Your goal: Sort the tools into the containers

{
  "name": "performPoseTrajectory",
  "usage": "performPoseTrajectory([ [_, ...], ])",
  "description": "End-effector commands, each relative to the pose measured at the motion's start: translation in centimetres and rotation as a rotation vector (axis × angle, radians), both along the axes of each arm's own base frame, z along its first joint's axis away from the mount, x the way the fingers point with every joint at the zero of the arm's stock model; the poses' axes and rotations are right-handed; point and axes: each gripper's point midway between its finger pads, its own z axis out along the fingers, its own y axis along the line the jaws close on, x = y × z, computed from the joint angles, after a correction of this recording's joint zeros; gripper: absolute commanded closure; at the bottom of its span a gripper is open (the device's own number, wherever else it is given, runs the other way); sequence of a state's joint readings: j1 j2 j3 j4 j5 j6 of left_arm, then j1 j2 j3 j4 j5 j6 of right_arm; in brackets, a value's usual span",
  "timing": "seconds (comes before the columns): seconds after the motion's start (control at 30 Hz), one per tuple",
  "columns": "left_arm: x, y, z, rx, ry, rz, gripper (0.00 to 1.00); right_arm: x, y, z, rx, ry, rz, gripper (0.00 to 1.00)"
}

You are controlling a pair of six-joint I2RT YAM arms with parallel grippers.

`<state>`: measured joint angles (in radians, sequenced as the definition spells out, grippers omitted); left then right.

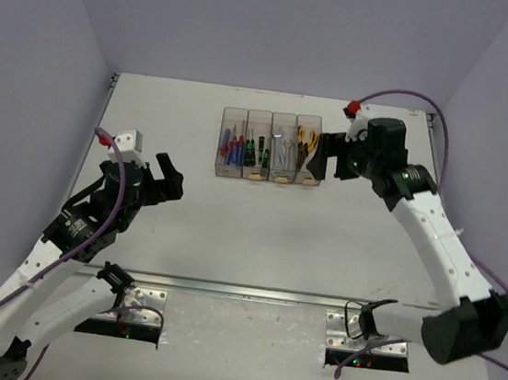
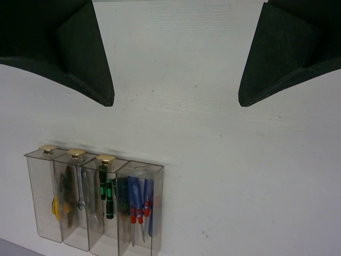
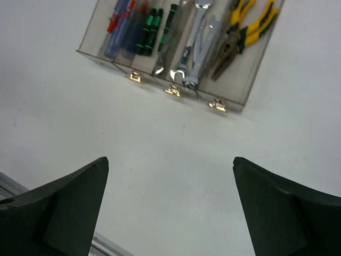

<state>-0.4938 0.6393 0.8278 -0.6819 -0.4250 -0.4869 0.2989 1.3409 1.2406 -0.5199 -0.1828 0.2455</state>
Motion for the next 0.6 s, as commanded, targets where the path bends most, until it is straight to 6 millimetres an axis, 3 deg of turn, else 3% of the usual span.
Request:
performPoseTrajectory([
  [0.0,0.6,2.5,4.8,0.033,-0.101,0.125,0.00,-3.8,-5.6,-2.0,-0.082,0.022,-0.273,0.01],
  [0.17,0.7,4.4,5.8,0.103,-0.172,0.184,0.00,-9.3,-8.6,-2.4,-0.115,0.025,-0.347,0.01],
  [0.27,0.8,4.6,4.5,0.121,-0.209,0.180,0.00,-11.2,-9.8,-2.1,-0.128,-0.008,-0.369,0.01],
  [0.37,0.8,4.3,3.0,0.123,-0.211,0.158,0.00,-12.1,-9.5,-1.8,-0.089,-0.054,-0.341,0.01],
  [0.57,0.4,4.4,2.3,0.116,-0.195,0.155,0.00,-13.3,-7.8,-3.0,-0.013,-0.113,-0.231,0.01],
])
